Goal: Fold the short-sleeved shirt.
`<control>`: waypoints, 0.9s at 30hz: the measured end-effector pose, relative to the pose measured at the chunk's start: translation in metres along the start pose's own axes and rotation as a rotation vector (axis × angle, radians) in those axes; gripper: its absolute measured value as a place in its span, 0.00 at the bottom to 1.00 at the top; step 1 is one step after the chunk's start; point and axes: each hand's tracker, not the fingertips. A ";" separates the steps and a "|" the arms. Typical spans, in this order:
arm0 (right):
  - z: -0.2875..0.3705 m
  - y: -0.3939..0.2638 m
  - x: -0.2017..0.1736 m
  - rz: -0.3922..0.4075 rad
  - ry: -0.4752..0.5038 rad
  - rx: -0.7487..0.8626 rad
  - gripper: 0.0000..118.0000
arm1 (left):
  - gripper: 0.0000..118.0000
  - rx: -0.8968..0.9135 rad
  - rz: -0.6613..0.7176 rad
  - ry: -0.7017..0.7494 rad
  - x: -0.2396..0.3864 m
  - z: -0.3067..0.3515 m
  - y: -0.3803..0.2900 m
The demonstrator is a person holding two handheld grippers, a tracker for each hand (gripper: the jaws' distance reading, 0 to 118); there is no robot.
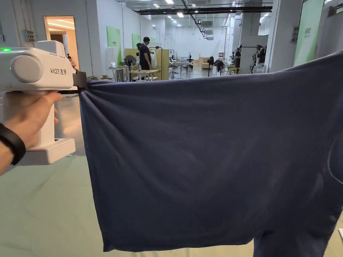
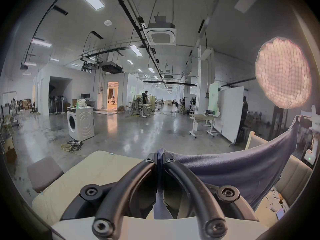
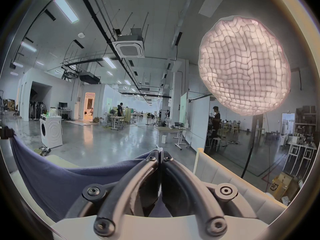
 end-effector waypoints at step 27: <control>-0.030 -0.313 -0.014 -0.259 0.068 -0.408 0.01 | 0.06 -0.391 0.117 -0.019 0.004 -0.073 -0.265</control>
